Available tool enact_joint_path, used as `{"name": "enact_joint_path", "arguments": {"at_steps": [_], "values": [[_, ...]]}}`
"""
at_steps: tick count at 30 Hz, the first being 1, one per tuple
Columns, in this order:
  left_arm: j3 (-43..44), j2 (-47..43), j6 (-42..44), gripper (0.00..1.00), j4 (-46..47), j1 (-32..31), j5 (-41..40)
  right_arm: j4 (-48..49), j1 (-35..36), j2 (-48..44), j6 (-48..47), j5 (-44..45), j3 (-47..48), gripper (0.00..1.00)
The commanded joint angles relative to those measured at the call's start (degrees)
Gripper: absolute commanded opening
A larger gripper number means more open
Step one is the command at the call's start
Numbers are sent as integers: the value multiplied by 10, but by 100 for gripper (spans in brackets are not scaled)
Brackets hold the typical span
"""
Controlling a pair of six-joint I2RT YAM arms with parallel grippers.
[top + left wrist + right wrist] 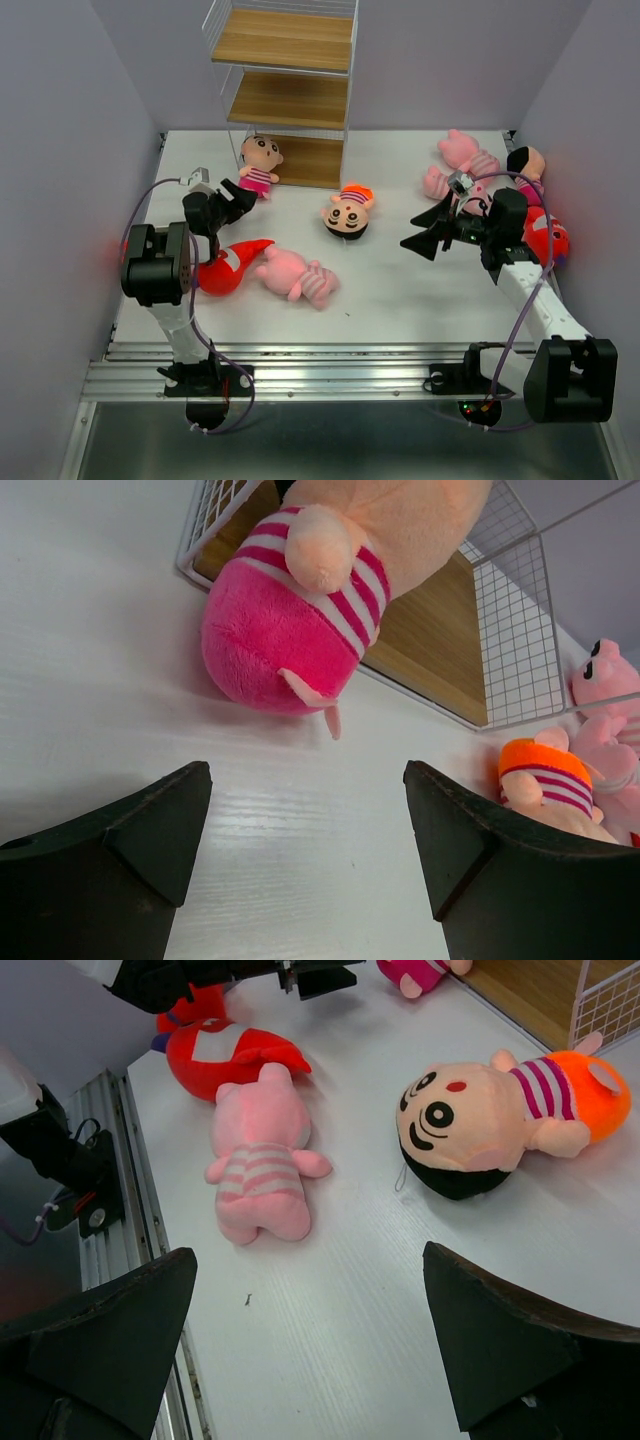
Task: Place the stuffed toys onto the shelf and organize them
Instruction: Place the stuffed toy onto shelf
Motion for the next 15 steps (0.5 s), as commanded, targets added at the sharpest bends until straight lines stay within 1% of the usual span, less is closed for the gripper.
{"name": "enact_joint_path", "arguments": {"at_steps": [1, 6, 10, 14, 15], "values": [[40, 20, -27, 88, 58, -3, 6, 9, 3, -1, -12, -14, 15, 100], [57, 44, -49, 86, 64, -2, -3, 8, 3, -1, -14, -13, 14, 100], [81, 69, -69, 79, 54, -4, 0, 6, 3, -1, -13, -14, 14, 100], [91, 79, -79, 78, 56, -5, -10, 7, 3, -1, -14, -13, 15, 100], [93, 81, -81, 75, 57, -5, -10, 6, 3, -1, -14, -14, 15, 100]]}}
